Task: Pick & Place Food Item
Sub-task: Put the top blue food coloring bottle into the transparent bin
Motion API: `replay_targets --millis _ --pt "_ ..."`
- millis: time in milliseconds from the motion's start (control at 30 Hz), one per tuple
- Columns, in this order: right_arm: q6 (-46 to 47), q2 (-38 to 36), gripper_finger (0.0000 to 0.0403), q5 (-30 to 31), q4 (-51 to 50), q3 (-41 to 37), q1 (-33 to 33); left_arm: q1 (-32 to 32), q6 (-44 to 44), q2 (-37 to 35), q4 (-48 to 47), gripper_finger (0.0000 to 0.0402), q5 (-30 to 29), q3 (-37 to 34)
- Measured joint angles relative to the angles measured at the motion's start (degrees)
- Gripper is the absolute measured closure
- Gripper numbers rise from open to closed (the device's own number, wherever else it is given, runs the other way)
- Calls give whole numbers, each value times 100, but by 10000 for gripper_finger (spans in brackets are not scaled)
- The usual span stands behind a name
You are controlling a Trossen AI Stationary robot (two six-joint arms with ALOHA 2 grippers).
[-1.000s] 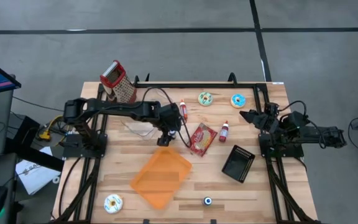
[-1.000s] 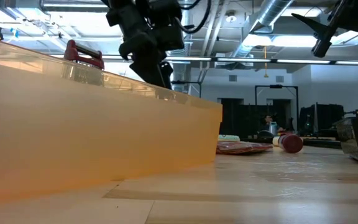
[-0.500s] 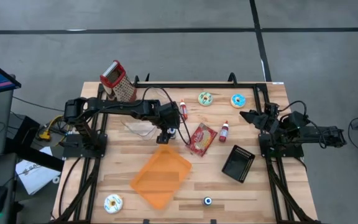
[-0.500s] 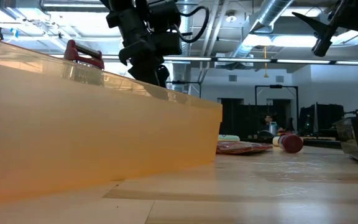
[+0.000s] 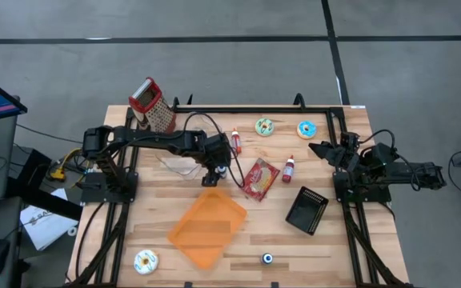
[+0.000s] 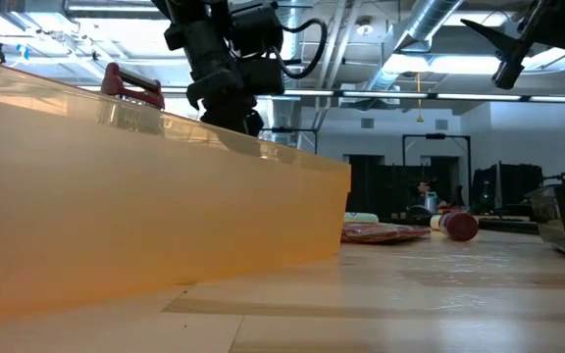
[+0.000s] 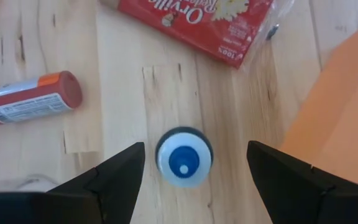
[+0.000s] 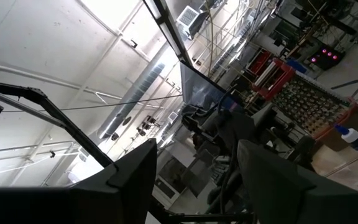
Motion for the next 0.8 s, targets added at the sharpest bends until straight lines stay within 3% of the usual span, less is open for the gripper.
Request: replay_targets --millis 500,733,800 --pt "46 0 187 17 0 0 0 0 -110 0 34 215 107 0" --pt "40 0 187 17 -2 0 0 33 -311 0 66 297 107 0" --pt "23 0 187 17 -2 0 0 33 -342 0 76 300 103 0"
